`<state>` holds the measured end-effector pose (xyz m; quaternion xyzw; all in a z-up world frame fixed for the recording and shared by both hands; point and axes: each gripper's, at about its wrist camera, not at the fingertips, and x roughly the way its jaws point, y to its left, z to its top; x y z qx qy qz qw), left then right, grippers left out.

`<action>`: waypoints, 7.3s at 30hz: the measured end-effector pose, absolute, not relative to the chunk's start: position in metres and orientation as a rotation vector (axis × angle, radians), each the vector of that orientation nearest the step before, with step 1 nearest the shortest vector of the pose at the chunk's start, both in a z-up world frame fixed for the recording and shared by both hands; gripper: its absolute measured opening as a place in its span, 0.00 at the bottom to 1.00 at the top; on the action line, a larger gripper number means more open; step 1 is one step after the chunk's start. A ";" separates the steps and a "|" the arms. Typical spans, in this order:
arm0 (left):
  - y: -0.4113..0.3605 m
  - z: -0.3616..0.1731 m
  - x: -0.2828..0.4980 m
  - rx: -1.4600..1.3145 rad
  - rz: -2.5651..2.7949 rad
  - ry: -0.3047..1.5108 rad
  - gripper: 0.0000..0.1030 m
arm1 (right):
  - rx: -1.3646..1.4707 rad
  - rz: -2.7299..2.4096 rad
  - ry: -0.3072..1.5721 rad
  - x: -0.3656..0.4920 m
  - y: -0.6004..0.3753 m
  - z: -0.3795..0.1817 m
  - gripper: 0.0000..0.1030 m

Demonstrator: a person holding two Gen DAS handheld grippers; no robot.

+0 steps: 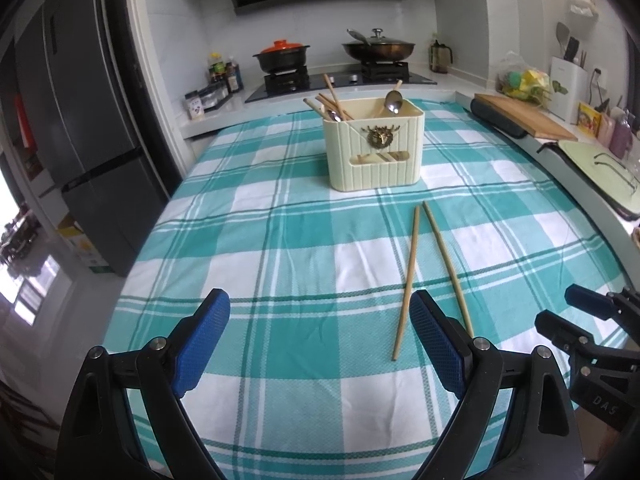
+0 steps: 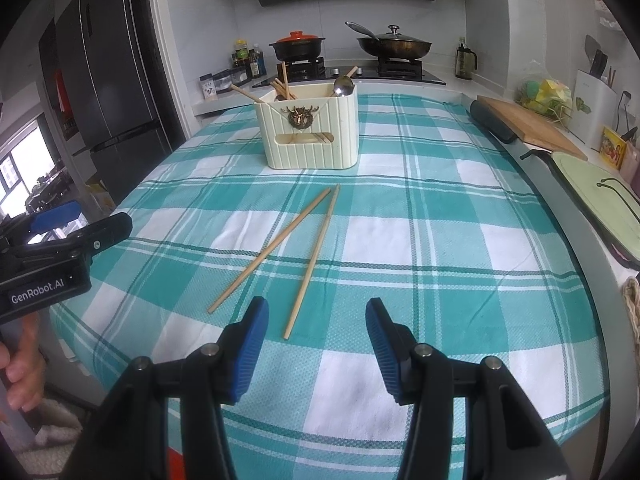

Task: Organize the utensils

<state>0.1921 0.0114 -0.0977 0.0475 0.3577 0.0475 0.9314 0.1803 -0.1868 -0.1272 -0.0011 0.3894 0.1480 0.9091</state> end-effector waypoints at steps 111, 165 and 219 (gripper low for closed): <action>-0.014 -0.199 0.398 0.129 -0.273 1.152 0.05 | -0.256 0.342 1.076 0.388 -0.180 -0.207 0.07; 0.028 0.031 0.504 -0.100 -0.208 0.643 0.04 | 0.010 0.436 0.415 0.493 -0.143 0.042 0.06; 0.015 0.046 0.205 -0.008 0.191 0.466 1.00 | -0.043 0.212 0.465 0.206 -0.184 0.041 1.00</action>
